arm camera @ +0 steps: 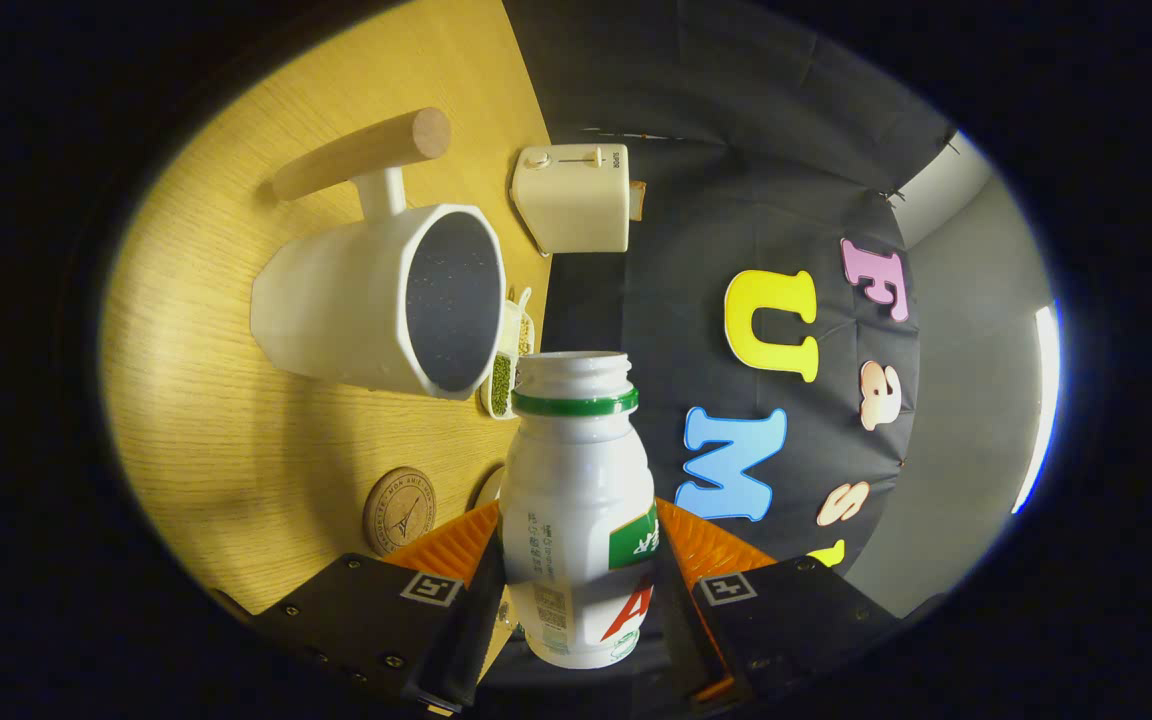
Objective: Take the bottle from table, then pour the juice into the cup, finally place the bottle on the coaster
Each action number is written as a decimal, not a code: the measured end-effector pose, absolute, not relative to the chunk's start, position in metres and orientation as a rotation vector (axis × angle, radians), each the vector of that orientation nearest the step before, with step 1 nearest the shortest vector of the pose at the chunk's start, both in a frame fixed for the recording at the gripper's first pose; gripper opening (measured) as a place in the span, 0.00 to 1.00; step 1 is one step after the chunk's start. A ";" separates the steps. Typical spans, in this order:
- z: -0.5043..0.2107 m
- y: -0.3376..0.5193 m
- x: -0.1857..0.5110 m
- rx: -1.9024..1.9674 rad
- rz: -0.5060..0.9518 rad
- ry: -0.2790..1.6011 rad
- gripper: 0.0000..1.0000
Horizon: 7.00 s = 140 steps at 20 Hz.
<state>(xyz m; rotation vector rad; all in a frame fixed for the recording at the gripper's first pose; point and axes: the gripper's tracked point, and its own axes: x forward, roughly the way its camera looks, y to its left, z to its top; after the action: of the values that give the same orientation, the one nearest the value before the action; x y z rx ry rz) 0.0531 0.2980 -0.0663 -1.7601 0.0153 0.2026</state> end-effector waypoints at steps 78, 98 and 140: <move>-0.056 0.322 0.059 -2.108 0.177 -0.058 0.71; -0.045 0.333 0.056 -2.161 0.147 -0.099 0.71; -0.061 0.254 0.093 -0.208 0.370 0.200 0.71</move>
<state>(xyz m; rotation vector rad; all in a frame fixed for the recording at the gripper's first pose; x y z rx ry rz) 0.0925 0.2535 -0.0612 -0.2081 0.2002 0.3696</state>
